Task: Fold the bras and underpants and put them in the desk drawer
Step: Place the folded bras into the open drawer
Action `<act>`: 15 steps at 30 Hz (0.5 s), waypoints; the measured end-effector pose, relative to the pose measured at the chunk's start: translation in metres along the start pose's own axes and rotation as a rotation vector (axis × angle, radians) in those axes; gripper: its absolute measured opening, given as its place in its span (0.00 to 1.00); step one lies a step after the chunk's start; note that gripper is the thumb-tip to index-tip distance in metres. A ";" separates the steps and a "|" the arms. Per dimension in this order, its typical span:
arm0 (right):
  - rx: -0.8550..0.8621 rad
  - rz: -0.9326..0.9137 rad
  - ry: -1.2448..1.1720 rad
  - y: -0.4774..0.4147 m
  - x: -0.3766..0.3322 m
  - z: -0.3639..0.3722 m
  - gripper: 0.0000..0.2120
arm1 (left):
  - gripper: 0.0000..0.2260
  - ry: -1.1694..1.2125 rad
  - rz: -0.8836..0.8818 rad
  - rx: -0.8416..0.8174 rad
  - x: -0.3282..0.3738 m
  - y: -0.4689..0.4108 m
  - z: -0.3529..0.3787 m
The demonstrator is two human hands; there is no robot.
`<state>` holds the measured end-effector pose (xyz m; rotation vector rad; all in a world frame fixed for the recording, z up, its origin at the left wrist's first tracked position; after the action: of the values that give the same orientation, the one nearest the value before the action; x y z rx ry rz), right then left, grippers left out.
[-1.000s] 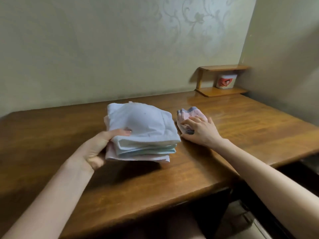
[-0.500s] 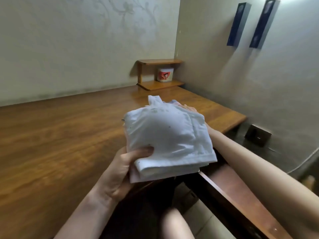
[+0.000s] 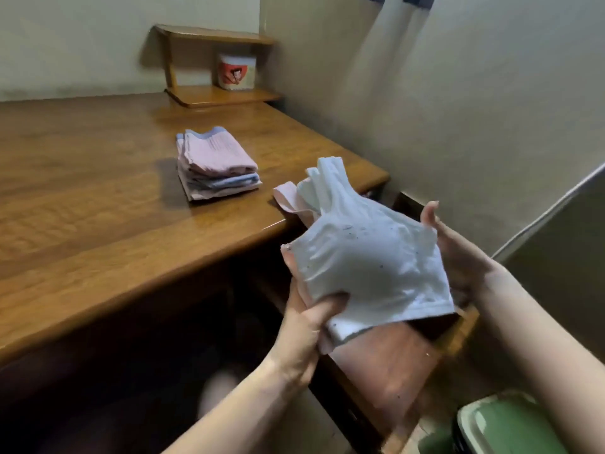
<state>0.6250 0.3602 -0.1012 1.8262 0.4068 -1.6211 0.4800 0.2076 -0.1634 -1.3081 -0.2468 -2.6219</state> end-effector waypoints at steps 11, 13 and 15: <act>-0.351 0.283 0.202 -0.040 0.077 -0.052 0.40 | 0.37 -0.423 -0.380 0.012 -0.076 -0.021 -0.014; -0.397 0.359 0.179 -0.050 0.084 -0.057 0.34 | 0.43 -0.341 -0.440 0.085 -0.070 -0.034 -0.018; -0.389 0.413 0.148 -0.056 0.087 -0.064 0.30 | 0.39 -0.314 -0.504 0.158 -0.059 -0.047 -0.023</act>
<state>0.6548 0.4268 -0.1991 1.6059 0.3514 -1.0487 0.4847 0.2532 -0.2271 -1.7845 -0.9217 -2.6777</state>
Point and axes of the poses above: each hand's wrist, its own y-axis away from the middle knuckle, its own z-axis out of the palm, x = y × z, the point moved 2 cm from there along -y, towards the middle knuckle
